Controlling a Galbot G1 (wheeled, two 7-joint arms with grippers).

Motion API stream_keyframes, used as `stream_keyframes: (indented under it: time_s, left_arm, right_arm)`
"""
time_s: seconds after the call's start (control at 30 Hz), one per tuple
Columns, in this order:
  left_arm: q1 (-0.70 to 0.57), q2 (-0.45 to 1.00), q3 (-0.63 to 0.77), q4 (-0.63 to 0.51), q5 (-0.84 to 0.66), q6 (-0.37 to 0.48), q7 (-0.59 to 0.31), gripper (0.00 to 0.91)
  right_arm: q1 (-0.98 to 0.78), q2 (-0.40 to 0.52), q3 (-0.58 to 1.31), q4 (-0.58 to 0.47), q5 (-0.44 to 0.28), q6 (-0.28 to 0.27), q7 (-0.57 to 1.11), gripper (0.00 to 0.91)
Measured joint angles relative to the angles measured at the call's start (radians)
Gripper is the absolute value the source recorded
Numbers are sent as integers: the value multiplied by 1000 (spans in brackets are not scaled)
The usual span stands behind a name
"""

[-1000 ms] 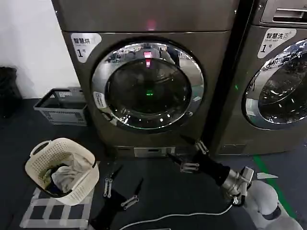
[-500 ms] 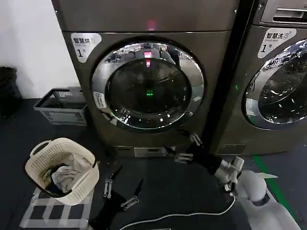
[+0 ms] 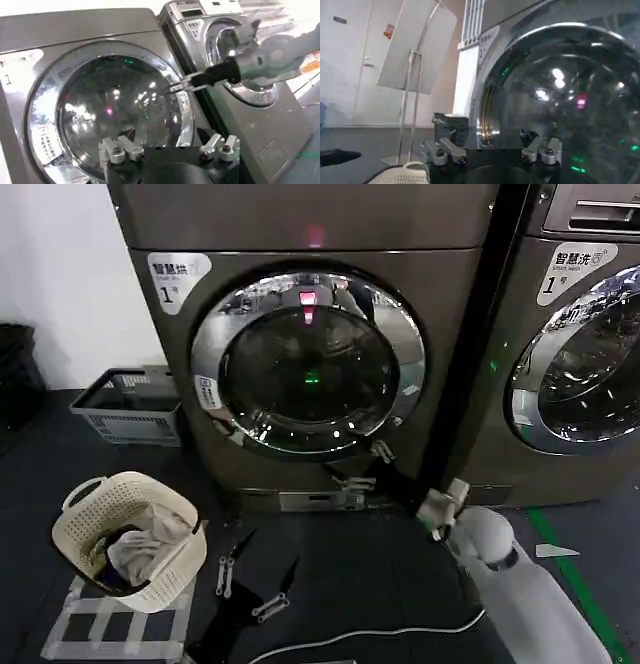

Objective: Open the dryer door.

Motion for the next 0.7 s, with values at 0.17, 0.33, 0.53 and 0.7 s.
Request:
stream_keyframes:
  time_s: [0.17, 0.33, 0.53, 0.7]
  left_arm:
    - [-2, -4, -1, 2, 0, 0, 0, 907]
    - [-4, -6, 0, 2, 0, 0, 0, 907]
    - [-5, -6, -1, 6, 0, 1, 0, 907]
    - [-8, -7, 0, 10, 0, 3, 1, 907]
  right_arm:
    - [60, 32, -42, -59, -23, 11, 23, 907]
    - [111, 63, -75, -120, -35, 13, 27, 907]
    - [152, 95, -99, -180, -54, 16, 30, 907]
    - [177, 124, -110, -219, -64, 16, 35, 907]
